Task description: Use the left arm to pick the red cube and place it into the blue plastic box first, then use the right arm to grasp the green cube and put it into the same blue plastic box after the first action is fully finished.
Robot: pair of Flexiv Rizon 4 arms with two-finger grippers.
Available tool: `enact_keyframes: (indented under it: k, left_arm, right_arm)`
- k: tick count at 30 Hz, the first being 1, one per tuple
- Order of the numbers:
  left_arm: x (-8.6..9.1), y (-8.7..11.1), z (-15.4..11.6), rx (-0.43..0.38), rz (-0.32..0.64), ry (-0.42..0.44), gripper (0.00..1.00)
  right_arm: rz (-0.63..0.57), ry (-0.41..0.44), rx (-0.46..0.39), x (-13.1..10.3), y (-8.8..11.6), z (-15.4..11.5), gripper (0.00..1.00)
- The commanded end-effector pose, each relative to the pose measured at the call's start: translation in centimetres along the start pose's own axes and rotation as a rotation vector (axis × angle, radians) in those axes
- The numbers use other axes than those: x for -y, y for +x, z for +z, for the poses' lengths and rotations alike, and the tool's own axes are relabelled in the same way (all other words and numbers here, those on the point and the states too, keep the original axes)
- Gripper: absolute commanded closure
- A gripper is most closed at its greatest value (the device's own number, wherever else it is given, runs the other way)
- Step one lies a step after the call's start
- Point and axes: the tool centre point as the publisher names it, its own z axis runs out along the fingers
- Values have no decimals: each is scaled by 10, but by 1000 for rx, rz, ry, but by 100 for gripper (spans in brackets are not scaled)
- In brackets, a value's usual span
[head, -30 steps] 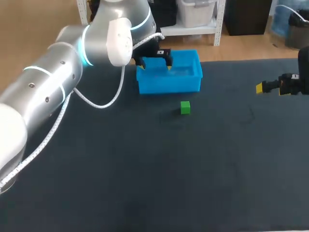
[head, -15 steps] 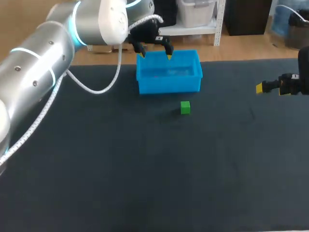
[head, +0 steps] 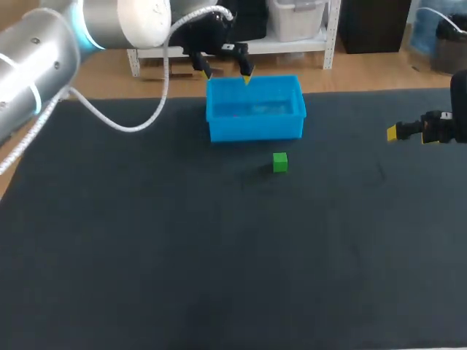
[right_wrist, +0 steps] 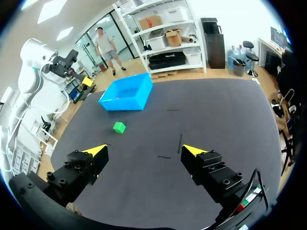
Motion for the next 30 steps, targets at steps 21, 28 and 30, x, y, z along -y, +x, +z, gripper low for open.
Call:
enact_keyframes:
  k: [21, 28, 30]
  left_arm:
    - [-12, 137, -37, 343, 18, 13, 0]
    - [-16, 160, -48, 386, 16, 31, 0]
    - [-16, 166, -49, 396, 15, 34, 0]
  right_arm:
    - [-1, 0, -1, 0, 0, 0, 0]
    - [-1, 0, -1, 0, 0, 0, 0]
    - [-1, 0, -1, 0, 0, 0, 0]
